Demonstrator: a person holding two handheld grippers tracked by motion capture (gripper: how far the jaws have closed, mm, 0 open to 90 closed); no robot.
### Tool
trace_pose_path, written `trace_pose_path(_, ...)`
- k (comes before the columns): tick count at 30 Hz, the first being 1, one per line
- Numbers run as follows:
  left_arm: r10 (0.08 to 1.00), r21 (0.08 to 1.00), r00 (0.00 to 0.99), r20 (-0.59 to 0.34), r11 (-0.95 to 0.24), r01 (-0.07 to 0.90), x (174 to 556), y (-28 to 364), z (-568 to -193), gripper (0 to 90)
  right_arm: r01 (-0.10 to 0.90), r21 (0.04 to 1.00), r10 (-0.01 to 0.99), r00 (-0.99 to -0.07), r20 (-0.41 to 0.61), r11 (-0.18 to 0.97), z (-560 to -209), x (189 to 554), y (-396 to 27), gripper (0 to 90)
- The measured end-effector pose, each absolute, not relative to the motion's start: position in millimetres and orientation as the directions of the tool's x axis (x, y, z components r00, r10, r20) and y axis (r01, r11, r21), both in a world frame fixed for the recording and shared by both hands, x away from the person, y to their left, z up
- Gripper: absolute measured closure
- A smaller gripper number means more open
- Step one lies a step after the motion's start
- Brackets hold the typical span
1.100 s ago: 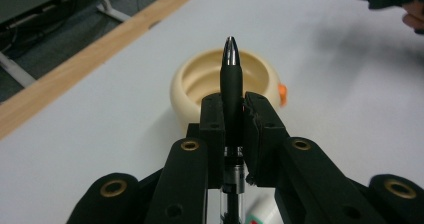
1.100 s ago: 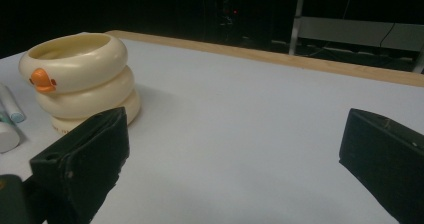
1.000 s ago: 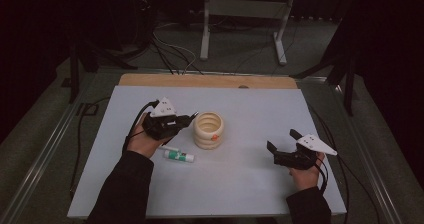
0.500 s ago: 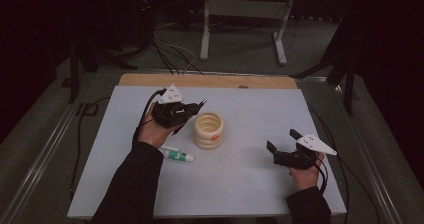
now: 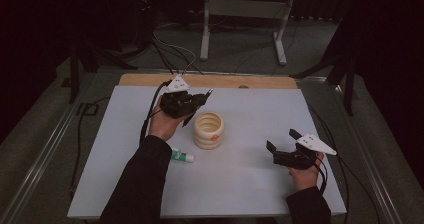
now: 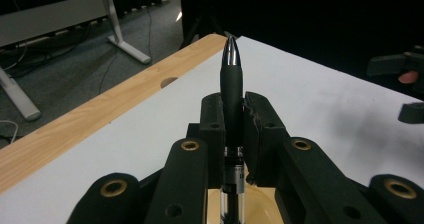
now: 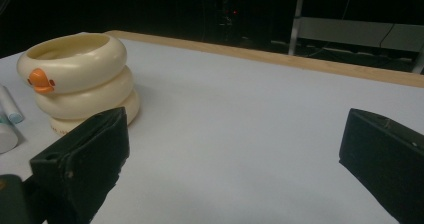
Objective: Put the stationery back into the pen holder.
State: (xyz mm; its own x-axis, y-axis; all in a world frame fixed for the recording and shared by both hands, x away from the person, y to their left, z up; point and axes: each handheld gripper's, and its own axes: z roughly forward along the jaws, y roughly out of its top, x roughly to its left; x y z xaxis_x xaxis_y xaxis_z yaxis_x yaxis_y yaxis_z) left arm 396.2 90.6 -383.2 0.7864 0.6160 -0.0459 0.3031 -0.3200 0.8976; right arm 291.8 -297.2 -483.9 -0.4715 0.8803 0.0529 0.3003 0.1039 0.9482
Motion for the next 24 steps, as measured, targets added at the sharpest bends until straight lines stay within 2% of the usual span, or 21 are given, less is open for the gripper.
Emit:
trace_pose_path(7, 0.628, 0.909, 0.775, -0.069, -0.280, 0.307, 402, 77, -385, 80.7, 0.300, 0.948, 0.880, -0.473, 0.051, 0.106, -484, 292, -297, 0.0)
trace_pose_path(24, 0.620, 0.914, 0.782, -0.065, -0.277, 0.296, 415, 40, -395, 80.5, 0.296, 0.949, 0.880, -0.473, 0.049, 0.106, -483, 291, -297, 0.0)
